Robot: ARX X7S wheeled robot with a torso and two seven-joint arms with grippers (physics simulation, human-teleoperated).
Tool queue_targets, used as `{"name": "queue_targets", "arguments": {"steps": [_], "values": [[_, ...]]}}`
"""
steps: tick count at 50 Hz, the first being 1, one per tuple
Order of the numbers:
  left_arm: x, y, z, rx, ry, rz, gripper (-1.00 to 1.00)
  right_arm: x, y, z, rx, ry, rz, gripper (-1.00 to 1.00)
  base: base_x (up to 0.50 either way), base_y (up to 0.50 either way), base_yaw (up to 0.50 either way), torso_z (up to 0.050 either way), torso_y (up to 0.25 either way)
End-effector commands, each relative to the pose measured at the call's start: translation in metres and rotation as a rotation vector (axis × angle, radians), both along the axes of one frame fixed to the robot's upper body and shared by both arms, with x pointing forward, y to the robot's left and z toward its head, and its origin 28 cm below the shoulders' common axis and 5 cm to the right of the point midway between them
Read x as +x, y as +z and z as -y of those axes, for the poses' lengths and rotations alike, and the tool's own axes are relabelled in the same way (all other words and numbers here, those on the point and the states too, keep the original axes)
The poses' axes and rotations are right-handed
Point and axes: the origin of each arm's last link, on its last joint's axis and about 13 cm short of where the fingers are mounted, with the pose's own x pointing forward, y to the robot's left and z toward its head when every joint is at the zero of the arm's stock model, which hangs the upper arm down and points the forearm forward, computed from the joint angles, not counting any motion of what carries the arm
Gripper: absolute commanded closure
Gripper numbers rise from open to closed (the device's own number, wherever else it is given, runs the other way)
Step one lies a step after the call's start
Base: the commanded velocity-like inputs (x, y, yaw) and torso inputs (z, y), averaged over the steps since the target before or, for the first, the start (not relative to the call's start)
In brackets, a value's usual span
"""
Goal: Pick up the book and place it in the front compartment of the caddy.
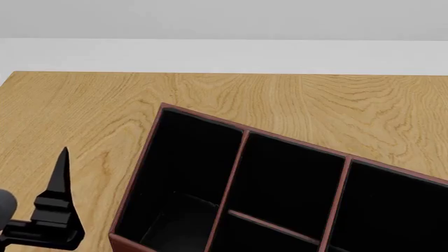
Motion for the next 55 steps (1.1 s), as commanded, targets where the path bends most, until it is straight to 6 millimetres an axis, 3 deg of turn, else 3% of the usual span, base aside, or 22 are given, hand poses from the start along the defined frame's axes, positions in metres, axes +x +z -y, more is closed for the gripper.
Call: {"name": "queue_targets", "arguments": {"steps": [1, 11, 12, 24, 55], "values": [[-0.001, -0.001, -0.001, -0.003, 0.005, 0.0, -1.0, -0.001, -0.007, -0.001, -0.001, 0.006, -0.032, -1.0, 0.0, 0.0, 0.0, 0.0, 0.0], [-0.001, -0.001, -0.001, -0.004, 0.004, 0.0, -1.0, -0.004, -0.01, 0.001, -0.003, 0.008, -0.04, -1.0, 0.0, 0.0, 0.0, 0.0, 0.0], [-0.001, -0.001, -0.001, -0.003, 0.004, 0.0, -1.0, -0.004, -0.01, 0.0, -0.003, 0.011, -0.04, 1.0, 0.0, 0.0, 0.0, 0.0, 0.0], [-0.002, -0.001, -0.001, -0.003, 0.007, 0.002, -1.0, -0.019, 0.003, -0.011, 0.017, 0.083, -0.025, 1.0, 0.0, 0.0, 0.0, 0.0, 0.0], [-0.001, 0.002, 0.0, -0.007, -0.003, 0.012, -1.0, -0.057, 0.064, -0.033, 0.06, 0.191, 0.095, 1.0, 0.0, 0.0, 0.0, 0.0, 0.0]]}}
